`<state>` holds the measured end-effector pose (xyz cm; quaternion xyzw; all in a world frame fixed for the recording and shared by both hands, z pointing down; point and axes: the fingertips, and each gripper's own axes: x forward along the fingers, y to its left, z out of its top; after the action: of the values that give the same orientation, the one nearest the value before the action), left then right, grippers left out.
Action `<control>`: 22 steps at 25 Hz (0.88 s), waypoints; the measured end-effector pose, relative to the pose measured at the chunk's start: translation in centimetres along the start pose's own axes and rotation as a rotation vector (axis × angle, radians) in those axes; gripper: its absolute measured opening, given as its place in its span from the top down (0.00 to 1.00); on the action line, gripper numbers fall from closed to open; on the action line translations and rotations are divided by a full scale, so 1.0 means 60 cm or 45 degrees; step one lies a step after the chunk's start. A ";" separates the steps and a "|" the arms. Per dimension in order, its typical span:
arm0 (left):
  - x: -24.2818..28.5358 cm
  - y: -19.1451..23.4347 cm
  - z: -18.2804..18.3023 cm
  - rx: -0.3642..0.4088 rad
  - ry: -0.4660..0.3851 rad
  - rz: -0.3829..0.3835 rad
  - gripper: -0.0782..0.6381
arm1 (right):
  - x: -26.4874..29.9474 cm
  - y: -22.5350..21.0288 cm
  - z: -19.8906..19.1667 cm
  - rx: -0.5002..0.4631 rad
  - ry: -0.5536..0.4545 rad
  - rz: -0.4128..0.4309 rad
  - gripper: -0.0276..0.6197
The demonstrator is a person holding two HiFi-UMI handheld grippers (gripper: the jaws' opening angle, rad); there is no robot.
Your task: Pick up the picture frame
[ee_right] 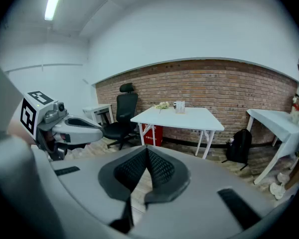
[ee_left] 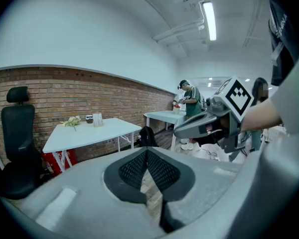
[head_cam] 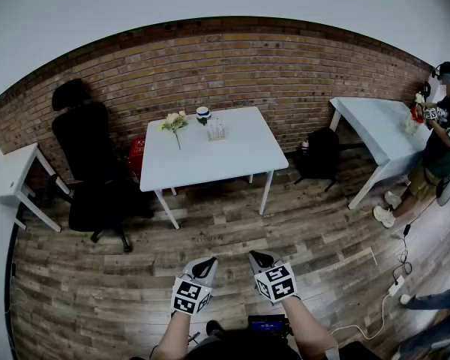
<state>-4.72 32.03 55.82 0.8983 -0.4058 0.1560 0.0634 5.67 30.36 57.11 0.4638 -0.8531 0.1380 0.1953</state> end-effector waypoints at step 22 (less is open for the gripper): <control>0.011 0.004 0.007 -0.007 0.005 0.023 0.87 | -0.001 -0.012 0.010 0.017 -0.005 0.022 0.95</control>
<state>-4.40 31.33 55.63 0.8942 -0.4140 0.1571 0.0652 6.20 29.77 56.58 0.4580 -0.8564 0.1445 0.1895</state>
